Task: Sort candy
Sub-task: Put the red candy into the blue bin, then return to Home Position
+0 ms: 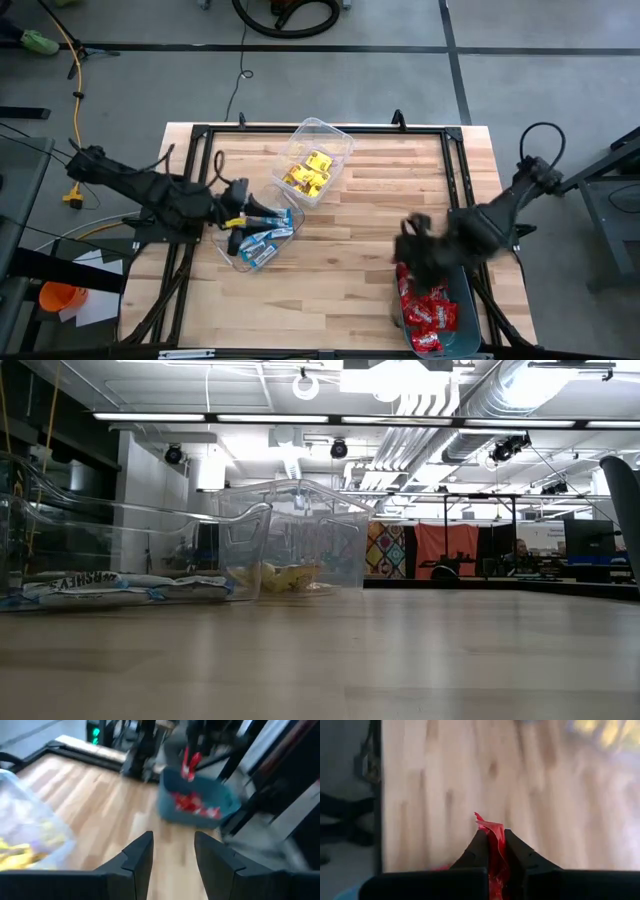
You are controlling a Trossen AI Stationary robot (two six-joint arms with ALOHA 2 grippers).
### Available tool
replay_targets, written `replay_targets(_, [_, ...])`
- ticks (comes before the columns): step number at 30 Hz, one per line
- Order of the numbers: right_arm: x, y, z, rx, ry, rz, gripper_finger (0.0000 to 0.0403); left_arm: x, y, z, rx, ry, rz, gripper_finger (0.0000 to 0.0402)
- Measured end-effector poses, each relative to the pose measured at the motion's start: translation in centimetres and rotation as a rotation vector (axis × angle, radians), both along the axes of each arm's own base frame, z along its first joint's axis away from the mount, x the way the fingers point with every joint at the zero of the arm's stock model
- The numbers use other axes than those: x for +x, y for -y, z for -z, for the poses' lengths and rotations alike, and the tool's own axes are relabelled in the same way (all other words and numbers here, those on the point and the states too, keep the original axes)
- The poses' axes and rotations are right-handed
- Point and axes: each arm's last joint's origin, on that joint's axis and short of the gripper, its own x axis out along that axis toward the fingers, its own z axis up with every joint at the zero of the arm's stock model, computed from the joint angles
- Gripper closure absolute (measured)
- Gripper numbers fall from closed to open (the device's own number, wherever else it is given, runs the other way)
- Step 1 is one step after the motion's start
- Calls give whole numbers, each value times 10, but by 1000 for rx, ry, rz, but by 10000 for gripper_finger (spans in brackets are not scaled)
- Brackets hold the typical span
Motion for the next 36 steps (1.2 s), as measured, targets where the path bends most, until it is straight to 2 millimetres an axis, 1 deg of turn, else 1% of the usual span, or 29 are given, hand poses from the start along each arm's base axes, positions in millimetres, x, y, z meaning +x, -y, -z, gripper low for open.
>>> replay_targets(3, [-26, -22, 18, 52, -79, 58, 397, -2, 4, 22, -101, 99, 1, 268])
replay_targets(5, [-45, -37, 38, 92, -120, 107, 397, -1, 8, 42, -139, 129, 12, 268])
replay_targets(7, [-63, -50, 59, 136, -149, 167, 397, 0, 11, 54, -176, 168, 20, 268])
replay_targets(8, [-72, -53, 70, 145, -174, 198, 397, 0, 11, 57, -192, 187, 21, 268])
replay_targets(10, [-84, -56, 86, 186, -202, 289, 397, 0, 10, 62, -198, 196, 12, 268])
replay_targets(13, [-89, -53, 96, 243, -207, 428, 393, 0, 6, 64, -165, 201, -25, 268])
replay_targets(15, [-86, -52, 97, 264, -205, 477, 383, -2, 1, 60, -147, 227, -39, 268])
replay_targets(18, [-79, -47, 98, 284, -240, 518, 350, -6, -5, 53, -142, 264, -56, 268])
replay_targets(24, [-67, -37, 99, 349, -421, 551, 243, -20, -13, 40, -123, 337, -61, 268])
replay_targets(26, [-62, -33, 99, 365, -463, 540, 209, -25, -15, 37, -118, 356, -63, 268])
replay_targets(29, [-55, -31, 93, 407, -534, 438, 174, -31, -17, 33, -112, 380, -63, 268])
replay_targets(31, [-49, -32, 83, 447, -517, 371, 163, -36, -19, 30, -102, 392, -62, 268])
replay_targets(32, [-45, -32, 76, 462, -482, 344, 160, -39, -20, 29, -94, 398, -62, 268])
replay_targets(34, [-37, -32, 60, 467, -369, 303, 159, -43, -22, 28, -69, 397, -61, 268])
replay_targets(36, [-30, -29, 45, 430, -233, 287, 160, -48, -24, 28, -34, 385, -72, 268])
